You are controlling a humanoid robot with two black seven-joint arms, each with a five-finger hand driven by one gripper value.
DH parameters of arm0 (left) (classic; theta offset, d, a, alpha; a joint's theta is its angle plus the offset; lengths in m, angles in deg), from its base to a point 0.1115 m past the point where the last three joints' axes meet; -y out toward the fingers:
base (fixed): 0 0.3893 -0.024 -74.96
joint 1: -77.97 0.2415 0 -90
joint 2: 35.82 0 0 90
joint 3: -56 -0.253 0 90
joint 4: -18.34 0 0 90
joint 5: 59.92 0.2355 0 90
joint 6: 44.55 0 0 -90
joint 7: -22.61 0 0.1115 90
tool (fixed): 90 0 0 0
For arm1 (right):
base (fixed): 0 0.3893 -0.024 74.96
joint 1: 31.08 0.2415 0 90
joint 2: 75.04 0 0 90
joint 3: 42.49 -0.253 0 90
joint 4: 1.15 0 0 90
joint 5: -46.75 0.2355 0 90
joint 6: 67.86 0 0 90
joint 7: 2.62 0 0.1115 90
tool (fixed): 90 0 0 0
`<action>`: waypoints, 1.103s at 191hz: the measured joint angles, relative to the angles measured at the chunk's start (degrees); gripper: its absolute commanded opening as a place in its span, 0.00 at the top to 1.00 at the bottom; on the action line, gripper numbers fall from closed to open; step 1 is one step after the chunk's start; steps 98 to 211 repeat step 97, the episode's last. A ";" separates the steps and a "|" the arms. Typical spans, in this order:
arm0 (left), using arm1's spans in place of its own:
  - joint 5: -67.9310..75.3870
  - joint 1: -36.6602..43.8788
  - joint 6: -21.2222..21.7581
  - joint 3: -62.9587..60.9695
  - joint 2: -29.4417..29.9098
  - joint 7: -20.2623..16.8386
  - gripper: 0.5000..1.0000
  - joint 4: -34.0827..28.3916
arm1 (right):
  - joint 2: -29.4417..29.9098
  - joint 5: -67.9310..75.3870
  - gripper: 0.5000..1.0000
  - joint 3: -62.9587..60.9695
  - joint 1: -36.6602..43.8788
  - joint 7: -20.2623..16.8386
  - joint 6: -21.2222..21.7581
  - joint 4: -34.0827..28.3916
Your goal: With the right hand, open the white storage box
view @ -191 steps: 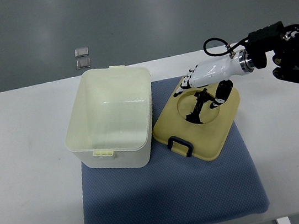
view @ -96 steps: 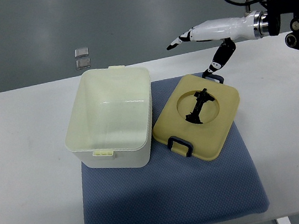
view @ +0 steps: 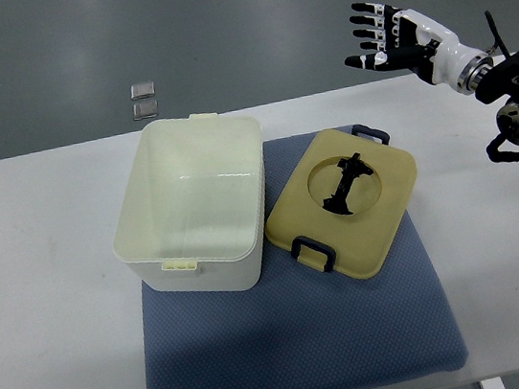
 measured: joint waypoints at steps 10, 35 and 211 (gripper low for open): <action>0.00 0.00 0.00 0.02 0.00 0.00 0.00 -0.03 | 0.58 1.65 0.20 -1.30 -1.44 -0.07 -0.74 0.06; -0.01 0.00 0.00 0.09 0.00 -0.01 0.00 -0.12 | 1.49 6.10 0.15 -3.68 -4.19 -0.08 -2.09 0.13; -0.01 0.00 -0.02 0.17 0.00 -0.04 0.00 -0.55 | 1.93 8.11 0.15 -4.46 -6.78 0.49 -2.20 1.01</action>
